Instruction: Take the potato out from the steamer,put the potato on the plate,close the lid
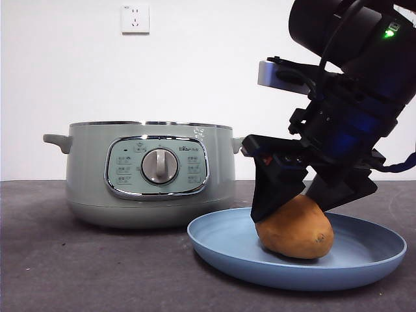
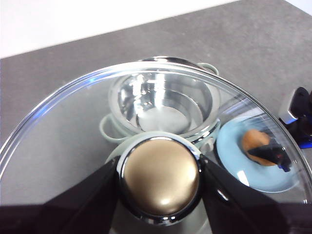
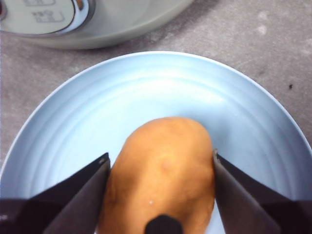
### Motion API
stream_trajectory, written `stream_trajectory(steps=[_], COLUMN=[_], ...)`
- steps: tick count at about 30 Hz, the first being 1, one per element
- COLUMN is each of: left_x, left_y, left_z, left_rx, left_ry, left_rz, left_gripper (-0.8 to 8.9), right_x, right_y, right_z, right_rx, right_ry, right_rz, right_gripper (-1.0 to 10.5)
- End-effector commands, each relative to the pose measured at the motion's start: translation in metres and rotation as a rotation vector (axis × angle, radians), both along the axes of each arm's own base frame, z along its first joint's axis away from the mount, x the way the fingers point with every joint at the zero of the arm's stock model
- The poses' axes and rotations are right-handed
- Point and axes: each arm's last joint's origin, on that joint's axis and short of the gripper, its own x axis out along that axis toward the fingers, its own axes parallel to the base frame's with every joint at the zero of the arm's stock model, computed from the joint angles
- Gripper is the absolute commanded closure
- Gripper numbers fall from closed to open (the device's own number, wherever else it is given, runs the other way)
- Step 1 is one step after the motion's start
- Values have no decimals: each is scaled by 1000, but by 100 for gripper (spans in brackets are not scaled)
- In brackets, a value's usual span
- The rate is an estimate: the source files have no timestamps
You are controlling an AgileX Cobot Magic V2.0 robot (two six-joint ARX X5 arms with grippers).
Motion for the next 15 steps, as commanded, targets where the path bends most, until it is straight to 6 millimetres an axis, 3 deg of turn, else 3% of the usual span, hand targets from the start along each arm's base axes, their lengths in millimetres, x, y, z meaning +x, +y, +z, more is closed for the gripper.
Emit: stream_trajectory(steps=[1, 3, 9, 15], left_x=[9, 17, 52, 98], left_y=[-3, -4, -12, -24], left_z=[7, 9, 9, 4], left_rx=[-31, -34, -60, -71], left_ry=[-62, -75, -76, -87], left_rz=[-29, -29, -82, -116], left_gripper=[822, 822, 822, 822], right_x=[-2, -2, -3, -11], right_y=[-1, -2, -3, -9], right_z=[-4, -5, 2, 30], right_rx=[-6, -3, 17, 82], right_ry=[25, 31, 11, -68], right_rz=[-12, -20, -27, -30], right_gripper=[431, 337, 339, 339])
